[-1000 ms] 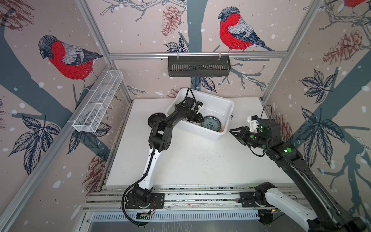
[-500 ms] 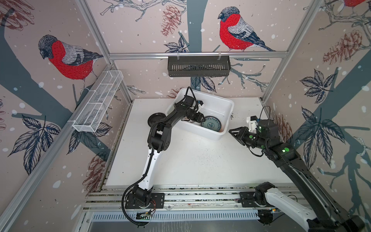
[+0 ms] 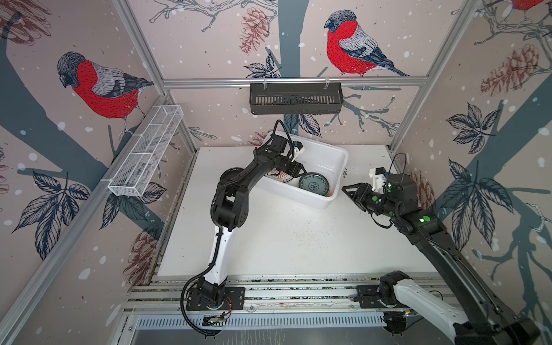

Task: Place the plates into the plastic bin on the countertop
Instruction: 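Open the left gripper to release the blue-floral plate and raise it, then move the left gripper to the black plate while the right gripper returns to the bin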

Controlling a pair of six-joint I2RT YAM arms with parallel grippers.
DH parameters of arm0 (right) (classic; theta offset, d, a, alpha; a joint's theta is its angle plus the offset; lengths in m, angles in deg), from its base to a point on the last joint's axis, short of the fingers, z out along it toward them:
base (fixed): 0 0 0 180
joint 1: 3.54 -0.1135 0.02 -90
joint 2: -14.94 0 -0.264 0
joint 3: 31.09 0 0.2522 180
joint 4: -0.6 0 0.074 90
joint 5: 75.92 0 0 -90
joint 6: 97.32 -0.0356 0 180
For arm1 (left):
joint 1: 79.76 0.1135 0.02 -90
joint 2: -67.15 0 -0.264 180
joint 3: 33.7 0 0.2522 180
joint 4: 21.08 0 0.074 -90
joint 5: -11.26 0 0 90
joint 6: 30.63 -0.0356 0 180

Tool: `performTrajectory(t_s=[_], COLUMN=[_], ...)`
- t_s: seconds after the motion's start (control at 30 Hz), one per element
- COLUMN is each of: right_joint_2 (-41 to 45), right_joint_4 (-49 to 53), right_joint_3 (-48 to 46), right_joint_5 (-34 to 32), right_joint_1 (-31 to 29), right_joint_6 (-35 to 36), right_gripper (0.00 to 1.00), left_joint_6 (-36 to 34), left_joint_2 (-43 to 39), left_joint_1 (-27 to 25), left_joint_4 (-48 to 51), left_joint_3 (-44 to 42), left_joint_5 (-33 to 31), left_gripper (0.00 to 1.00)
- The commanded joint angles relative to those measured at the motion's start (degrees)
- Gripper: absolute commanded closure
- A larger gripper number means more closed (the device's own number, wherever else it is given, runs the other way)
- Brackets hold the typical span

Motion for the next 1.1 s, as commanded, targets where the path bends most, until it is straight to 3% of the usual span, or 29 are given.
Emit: performTrajectory(t_s=[0.0, 0.23, 0.5, 0.9, 1.07], right_joint_2=[-1.8, -7.5, -12.4, -23.5, -27.5], right_joint_4=[-3.0, -5.3, -9.6, -10.5, -12.0], right_joint_3=[0.9, 3.5, 4.2, 11.6, 14.2], right_joint_5=[2.9, 5.1, 8.4, 14.6, 16.3], right_joint_1=[1.4, 2.4, 3.0, 2.7, 2.6], right_joint_6=[3.2, 8.9, 12.8, 16.5, 16.8], right_gripper=[0.6, 0.6, 0.6, 0.61, 0.61], left_joint_6=[-4.2, -9.5, -8.9, -7.3, -4.8], left_joint_2=[-2.9, -7.3, -16.1, -32.2, -36.7], left_joint_1=[0.8, 2.7, 6.3, 16.6, 21.1], left_joint_4=[2.2, 8.2, 11.5, 8.8, 6.5], left_joint_3=[-0.7, 0.8, -1.6, -15.7, -20.7], left_joint_5=[-1.2, -2.3, -3.1, -4.7, -5.8], left_gripper=[0.35, 0.35, 0.35, 0.35, 0.27])
